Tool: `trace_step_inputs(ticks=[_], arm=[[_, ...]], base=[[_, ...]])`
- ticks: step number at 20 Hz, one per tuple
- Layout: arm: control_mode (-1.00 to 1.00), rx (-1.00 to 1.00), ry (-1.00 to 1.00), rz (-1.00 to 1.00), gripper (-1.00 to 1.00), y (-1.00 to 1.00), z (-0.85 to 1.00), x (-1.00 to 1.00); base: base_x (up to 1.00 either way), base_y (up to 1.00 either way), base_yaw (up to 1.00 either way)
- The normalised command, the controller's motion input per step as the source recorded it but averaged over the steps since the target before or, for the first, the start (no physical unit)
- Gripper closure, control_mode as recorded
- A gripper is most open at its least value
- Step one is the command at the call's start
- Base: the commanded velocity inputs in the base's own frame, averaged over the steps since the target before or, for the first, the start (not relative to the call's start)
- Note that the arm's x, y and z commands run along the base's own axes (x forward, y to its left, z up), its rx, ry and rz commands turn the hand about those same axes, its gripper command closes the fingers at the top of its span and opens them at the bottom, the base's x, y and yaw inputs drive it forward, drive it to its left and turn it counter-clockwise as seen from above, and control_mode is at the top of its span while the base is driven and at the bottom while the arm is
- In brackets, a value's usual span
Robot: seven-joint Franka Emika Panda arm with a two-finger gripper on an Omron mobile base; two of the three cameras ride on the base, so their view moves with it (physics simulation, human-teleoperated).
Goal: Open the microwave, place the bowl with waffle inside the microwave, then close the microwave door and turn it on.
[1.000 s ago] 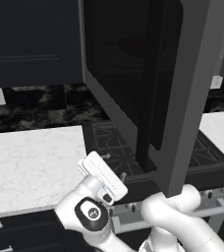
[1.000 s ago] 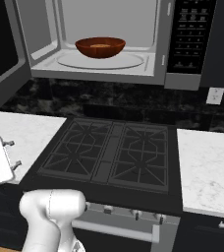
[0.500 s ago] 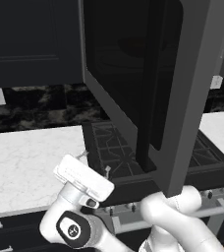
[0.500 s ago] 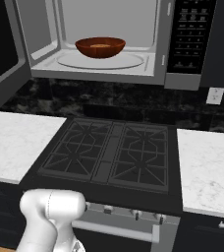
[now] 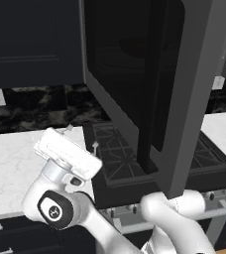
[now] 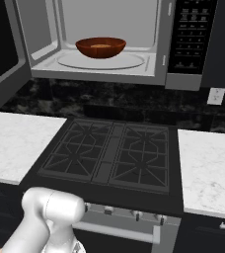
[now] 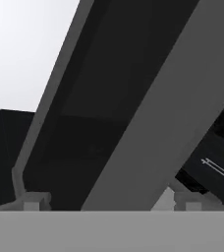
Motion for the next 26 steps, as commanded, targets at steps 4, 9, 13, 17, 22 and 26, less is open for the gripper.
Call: trace_step_inputs(ticks=[4,9,13,17,22,26], arm=[[-1.0,0.14,0.0,0.03,-1.0,-0.31,1.0,-0.11],[-1.0,0.21,0.03,0.05,-1.0,-0.89,0.95,-0.19],[-1.0,0.24,0.09,0.07,-1.0,-1.0,0.71,-0.19],[-1.0,0.23,0.13,0.07,-1.0,-1.0,0.51,-0.1],[-1.0,0.21,0.17,0.06,-1.0,-1.0,0.32,0.0],[-1.0,0.19,0.2,0.09,-1.0,-1.0,0.21,0.02]], base=[[0.0,0.0,0.0],[0.0,0.0,0.0],[0.0,0.0,0.0],[0.0,0.0,0.0],[0.0,0.0,0.0],[0.0,0.0,0.0]])
